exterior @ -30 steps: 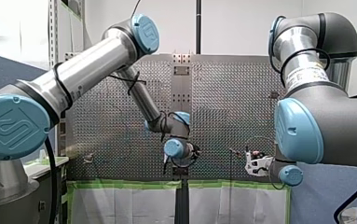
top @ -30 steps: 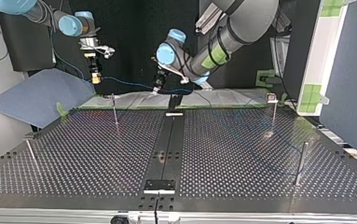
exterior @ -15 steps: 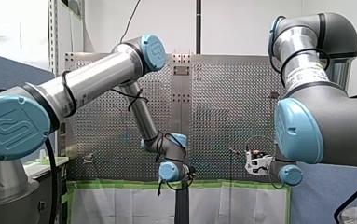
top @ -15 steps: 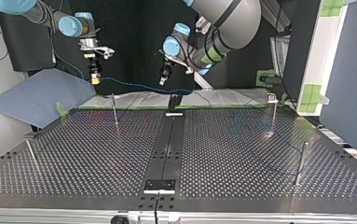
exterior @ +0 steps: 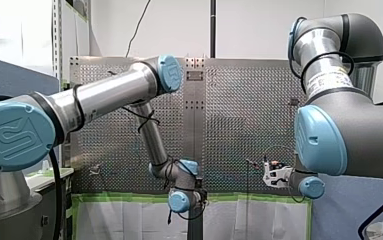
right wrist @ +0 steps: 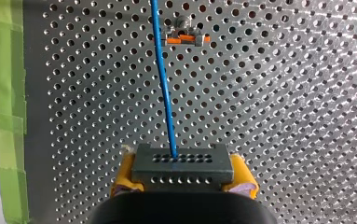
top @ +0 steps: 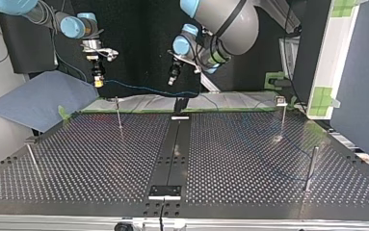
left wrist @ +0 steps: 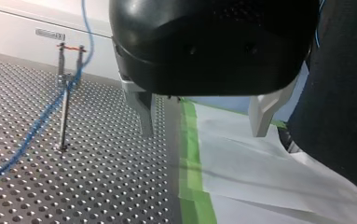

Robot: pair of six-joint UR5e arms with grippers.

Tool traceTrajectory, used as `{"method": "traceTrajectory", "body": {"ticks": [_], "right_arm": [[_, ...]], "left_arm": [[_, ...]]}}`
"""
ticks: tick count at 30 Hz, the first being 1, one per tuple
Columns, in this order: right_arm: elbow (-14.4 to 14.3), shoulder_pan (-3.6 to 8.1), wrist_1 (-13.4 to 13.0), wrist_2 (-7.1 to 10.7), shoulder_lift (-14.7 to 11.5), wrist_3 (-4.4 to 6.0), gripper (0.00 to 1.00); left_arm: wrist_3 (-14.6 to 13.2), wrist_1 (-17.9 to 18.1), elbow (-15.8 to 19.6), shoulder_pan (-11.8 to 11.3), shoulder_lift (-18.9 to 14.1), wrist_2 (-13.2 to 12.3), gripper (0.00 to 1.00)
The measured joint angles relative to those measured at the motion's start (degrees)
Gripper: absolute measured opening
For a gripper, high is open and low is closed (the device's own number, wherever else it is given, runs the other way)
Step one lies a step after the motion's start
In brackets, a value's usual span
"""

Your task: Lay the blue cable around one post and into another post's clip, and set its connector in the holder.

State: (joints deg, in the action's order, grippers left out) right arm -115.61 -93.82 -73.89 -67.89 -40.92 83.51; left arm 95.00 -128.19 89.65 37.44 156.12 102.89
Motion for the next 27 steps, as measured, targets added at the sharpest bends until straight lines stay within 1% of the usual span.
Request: {"method": "traceTrajectory", "body": {"ticks": [3, 10, 13, 19, 27], "right_arm": [[0.05, 0.00, 0.03, 0.02, 0.00, 0.00, 0.00], [0.06, -0.07, 0.11, -0.02, 0.00, 0.01, 0.00], [0.07, -0.14, 0.13, -0.04, -0.01, 0.01, 0.00], [0.07, -0.31, 0.14, -0.05, 0.00, -0.05, 0.00], [0.07, -0.51, 0.20, -0.05, 0.00, -0.08, 0.00]], "left_arm": [[-0.05, 1.63, 0.00, -0.04, 0.02, 0.12, 1.00], [-0.08, 5.21, -0.01, -0.06, -2.73, 1.03, 1.00], [-0.08, 6.71, -0.02, -0.04, -3.57, 1.85, 1.00], [0.08, 9.50, -0.02, -0.05, -3.92, 3.57, 1.00], [-0.53, 13.38, -0.11, -0.27, -3.94, 4.09, 1.00]]}}
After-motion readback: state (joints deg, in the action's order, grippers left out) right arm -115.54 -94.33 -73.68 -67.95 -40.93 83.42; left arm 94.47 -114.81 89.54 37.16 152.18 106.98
